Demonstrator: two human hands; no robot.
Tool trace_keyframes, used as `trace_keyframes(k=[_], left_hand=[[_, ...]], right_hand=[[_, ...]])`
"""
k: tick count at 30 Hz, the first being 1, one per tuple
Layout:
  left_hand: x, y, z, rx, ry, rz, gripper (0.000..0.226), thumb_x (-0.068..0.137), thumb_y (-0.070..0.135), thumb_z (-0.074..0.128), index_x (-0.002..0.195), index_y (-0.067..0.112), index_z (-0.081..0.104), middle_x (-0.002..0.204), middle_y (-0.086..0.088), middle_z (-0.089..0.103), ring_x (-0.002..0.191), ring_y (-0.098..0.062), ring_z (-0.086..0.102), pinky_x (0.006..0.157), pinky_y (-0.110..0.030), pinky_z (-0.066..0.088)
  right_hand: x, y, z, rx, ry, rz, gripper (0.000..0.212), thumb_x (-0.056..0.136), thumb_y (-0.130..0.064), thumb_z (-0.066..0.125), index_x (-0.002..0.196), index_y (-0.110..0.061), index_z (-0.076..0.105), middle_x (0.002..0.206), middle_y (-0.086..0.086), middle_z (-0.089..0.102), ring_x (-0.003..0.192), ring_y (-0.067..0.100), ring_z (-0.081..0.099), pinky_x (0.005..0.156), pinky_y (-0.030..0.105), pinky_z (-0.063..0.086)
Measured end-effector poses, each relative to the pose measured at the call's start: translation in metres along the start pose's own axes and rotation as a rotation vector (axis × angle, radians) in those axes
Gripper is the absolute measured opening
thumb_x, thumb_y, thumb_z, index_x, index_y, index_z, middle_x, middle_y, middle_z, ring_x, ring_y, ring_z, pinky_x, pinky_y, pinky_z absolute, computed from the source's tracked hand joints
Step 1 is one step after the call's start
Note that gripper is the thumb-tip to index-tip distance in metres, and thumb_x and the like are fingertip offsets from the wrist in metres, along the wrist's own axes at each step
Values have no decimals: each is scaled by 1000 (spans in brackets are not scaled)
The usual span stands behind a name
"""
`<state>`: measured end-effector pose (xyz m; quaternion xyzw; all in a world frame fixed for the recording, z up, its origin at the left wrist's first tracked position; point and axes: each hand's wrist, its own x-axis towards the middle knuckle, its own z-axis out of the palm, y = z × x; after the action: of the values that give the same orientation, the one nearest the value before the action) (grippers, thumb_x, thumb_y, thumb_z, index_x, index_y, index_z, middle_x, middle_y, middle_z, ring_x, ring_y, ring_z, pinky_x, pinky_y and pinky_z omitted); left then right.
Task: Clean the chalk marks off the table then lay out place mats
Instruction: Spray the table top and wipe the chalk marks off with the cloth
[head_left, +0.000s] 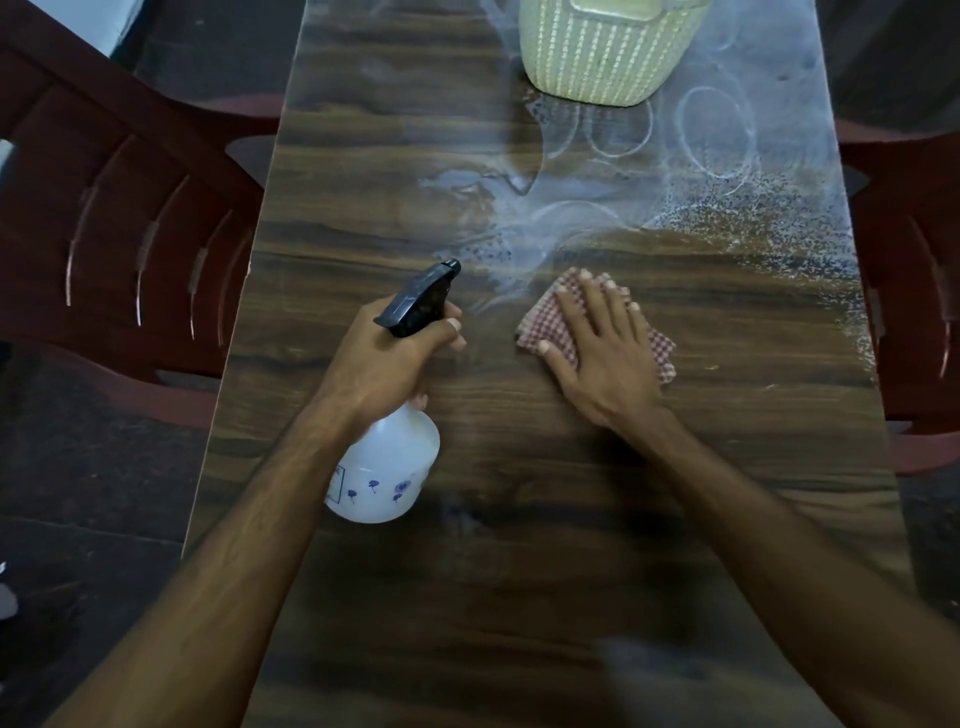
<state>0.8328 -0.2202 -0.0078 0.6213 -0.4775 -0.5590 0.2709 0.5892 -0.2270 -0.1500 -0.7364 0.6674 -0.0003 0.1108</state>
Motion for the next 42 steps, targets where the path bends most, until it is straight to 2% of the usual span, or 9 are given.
trace_keyframes(k=[5, 10, 16, 25, 30, 33, 35, 38, 42], left_hand=[[9, -9, -19, 15, -17, 28, 10, 95, 17, 60, 102, 13, 66, 93, -7, 73, 40, -6, 51, 41, -23, 42], [14, -14, -37, 21, -22, 34, 14, 95, 20, 60, 104, 12, 66, 94, -6, 74, 36, -12, 48, 44, -25, 45], [20, -8, -52, 44, -58, 53, 15, 95, 21, 60, 106, 12, 65, 94, -4, 74, 36, -13, 48, 46, -26, 47], [25, -16, -72, 24, -72, 51, 18, 95, 24, 59, 108, 14, 65, 98, -1, 74, 39, -12, 48, 47, -22, 46], [23, -21, -80, 11, -57, 34, 21, 94, 24, 59, 111, 13, 64, 97, -3, 74, 39, -11, 48, 47, -21, 47], [21, -18, -79, 26, -54, 44, 23, 94, 23, 59, 112, 9, 63, 96, -17, 71, 39, -13, 49, 48, -23, 47], [21, -15, -78, 23, -55, 54, 20, 95, 21, 59, 109, 9, 64, 95, -22, 69, 38, -14, 48, 48, -25, 46], [20, -12, -77, 27, -67, 60, 16, 95, 22, 58, 107, 12, 65, 95, -4, 74, 36, -13, 47, 50, -27, 49], [13, -13, -74, 25, -70, 64, 16, 95, 22, 58, 106, 13, 66, 97, -2, 74, 36, -13, 46, 51, -28, 49]], right_hand=[[74, -11, -15, 53, 60, 210, 73, 98, -64, 23, 158, -23, 15, 167, 9, 6, 153, 30, 2, 123, 49, 1], [111, -75, -12, 33, 3, 59, 76, 96, -68, 17, 159, -27, 11, 167, 6, -1, 153, 28, -4, 123, 47, -2], [39, -84, 3, -10, -18, -129, 75, 95, -71, 12, 159, -31, 4, 167, 3, -4, 153, 23, -6, 124, 46, -1], [107, -68, -12, 14, 26, 178, 76, 95, -70, 17, 158, -28, 14, 167, 4, 2, 153, 27, -2, 122, 46, -2], [116, -136, -4, 11, -14, -20, 77, 93, -73, 15, 158, -31, 9, 167, 4, -2, 153, 26, -4, 121, 47, -4], [69, -153, 6, 18, -14, -142, 75, 94, -71, 11, 158, -32, 10, 167, 4, 0, 153, 24, -4, 123, 45, -4], [36, -147, 12, 24, -26, -141, 74, 95, -72, 11, 158, -34, 10, 167, 2, 0, 153, 21, -5, 123, 45, -3], [10, -109, 15, 17, -30, -42, 73, 94, -74, 11, 157, -37, 4, 166, -1, -7, 153, 20, -7, 122, 44, -5], [35, -57, -4, -8, 19, 160, 76, 93, -73, 11, 158, -33, 12, 167, 3, 1, 153, 24, -1, 123, 47, 1]])
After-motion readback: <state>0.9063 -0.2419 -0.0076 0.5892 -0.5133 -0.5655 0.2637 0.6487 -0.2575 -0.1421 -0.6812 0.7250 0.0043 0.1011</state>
